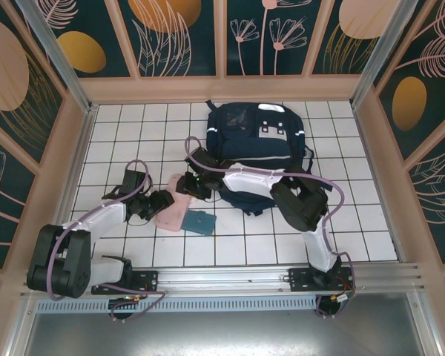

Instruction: Pack the student bag

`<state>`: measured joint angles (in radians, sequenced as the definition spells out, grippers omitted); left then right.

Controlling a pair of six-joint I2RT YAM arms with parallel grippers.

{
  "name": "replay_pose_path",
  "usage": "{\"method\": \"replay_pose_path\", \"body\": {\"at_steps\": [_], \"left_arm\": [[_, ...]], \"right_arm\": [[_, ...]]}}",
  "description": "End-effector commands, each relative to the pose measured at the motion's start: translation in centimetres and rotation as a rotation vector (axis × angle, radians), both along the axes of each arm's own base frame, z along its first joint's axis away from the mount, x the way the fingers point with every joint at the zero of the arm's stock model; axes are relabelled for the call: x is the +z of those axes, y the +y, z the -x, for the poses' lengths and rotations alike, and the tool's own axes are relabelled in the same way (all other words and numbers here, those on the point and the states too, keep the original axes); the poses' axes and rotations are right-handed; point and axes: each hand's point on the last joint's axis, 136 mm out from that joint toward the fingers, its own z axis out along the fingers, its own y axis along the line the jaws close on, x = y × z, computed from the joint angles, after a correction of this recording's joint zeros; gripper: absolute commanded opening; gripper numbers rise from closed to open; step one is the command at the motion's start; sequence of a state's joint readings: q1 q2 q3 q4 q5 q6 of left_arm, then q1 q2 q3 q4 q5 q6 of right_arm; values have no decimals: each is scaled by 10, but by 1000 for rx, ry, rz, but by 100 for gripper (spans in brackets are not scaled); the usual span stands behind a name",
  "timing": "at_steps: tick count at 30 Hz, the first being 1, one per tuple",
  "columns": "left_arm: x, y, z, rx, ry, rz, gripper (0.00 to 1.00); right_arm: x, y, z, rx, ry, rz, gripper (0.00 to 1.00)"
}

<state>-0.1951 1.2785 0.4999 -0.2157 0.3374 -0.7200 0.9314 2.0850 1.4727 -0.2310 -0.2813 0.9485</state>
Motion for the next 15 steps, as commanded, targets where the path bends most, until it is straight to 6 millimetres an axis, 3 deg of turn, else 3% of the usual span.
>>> {"method": "replay_pose_path", "body": {"at_steps": [1, 5, 10, 15], "left_arm": [[1, -1, 4, 6, 2, 11, 54], [-6, 8, 5, 33, 7, -36, 44], [-8, 12, 5, 49, 6, -49, 38], [-9, 9, 5, 44, 8, -31, 35]], "right_arm": [[-11, 0, 3, 0, 31, 53, 49], [-4, -12, 1, -29, 0, 87, 55], [2, -27, 7, -53, -21, 92, 64], [-10, -15, 17, 10, 38, 50, 64]]}}
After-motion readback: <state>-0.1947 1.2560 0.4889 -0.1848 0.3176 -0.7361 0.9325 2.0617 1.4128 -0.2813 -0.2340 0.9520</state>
